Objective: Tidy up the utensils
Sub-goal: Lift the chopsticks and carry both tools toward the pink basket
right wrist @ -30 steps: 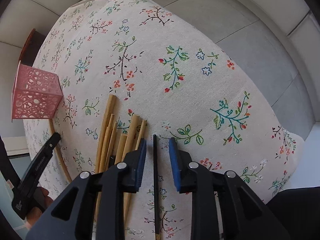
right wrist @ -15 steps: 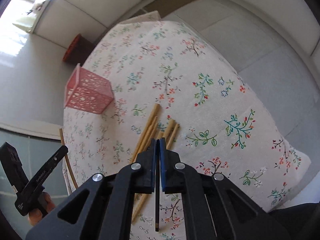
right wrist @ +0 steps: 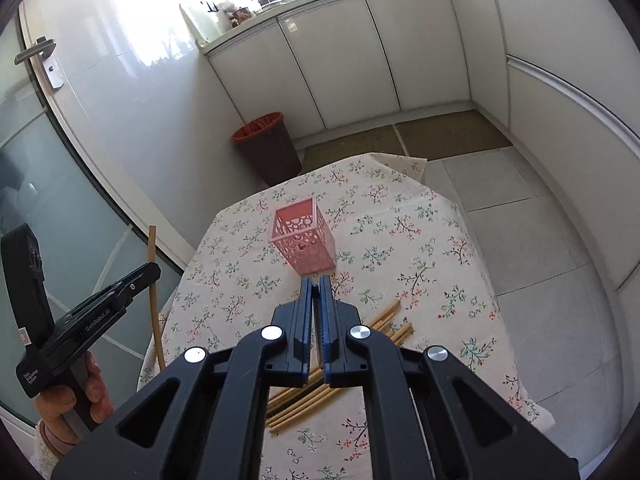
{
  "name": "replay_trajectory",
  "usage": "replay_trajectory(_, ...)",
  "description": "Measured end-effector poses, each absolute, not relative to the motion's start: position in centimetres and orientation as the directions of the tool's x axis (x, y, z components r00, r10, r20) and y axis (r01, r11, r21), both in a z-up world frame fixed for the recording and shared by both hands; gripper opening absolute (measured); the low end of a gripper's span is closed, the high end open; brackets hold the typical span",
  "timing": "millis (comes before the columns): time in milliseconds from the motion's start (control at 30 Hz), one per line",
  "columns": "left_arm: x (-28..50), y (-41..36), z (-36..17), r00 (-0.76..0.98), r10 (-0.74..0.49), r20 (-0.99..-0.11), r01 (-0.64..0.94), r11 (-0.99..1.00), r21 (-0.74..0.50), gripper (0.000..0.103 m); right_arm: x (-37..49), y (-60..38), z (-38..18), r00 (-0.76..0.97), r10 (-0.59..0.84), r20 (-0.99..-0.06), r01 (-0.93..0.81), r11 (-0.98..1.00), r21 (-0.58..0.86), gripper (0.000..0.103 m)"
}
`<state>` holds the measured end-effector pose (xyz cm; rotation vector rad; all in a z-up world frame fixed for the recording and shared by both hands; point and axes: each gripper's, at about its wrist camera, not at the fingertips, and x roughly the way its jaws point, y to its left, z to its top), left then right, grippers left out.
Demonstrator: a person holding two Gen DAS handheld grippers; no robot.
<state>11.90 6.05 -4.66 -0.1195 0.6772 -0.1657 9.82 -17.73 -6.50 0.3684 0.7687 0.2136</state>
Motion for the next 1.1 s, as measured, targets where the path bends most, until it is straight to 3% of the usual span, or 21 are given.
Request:
replay_trajectory(233,12.0,5.9,-0.5,0.906,-0.185,-0.381,0.112,0.972,-0.206,0.006,12.3,-18.9,-3.4,0.711,0.357,-0.606,-0.071,0.894,0.443,0.004)
replay_trajectory(667,18.3,0.3,2.4,0.999,-0.036,-0.038,0.032,0.994,-0.101,0.006,20.4,-19.2,1.8,0.781,0.370,-0.502,-0.133,0.885,0.446,0.004)
replay_trajectory(833,22.8,-1.2,-0.5,1.000,-0.008,-0.030,0.005,0.996,-0.092,0.006,23.4,-19.2,1.7,0.785,0.377,-0.492,-0.147,0.884,0.444,0.004)
replay_trajectory(1100,27.1,-1.1,-5.8,0.995,-0.003,-0.099,-0.011,0.989,-0.144,0.007,27.1,-18.7,0.4,0.789,0.376,-0.485,-0.155,0.887,0.435,0.004)
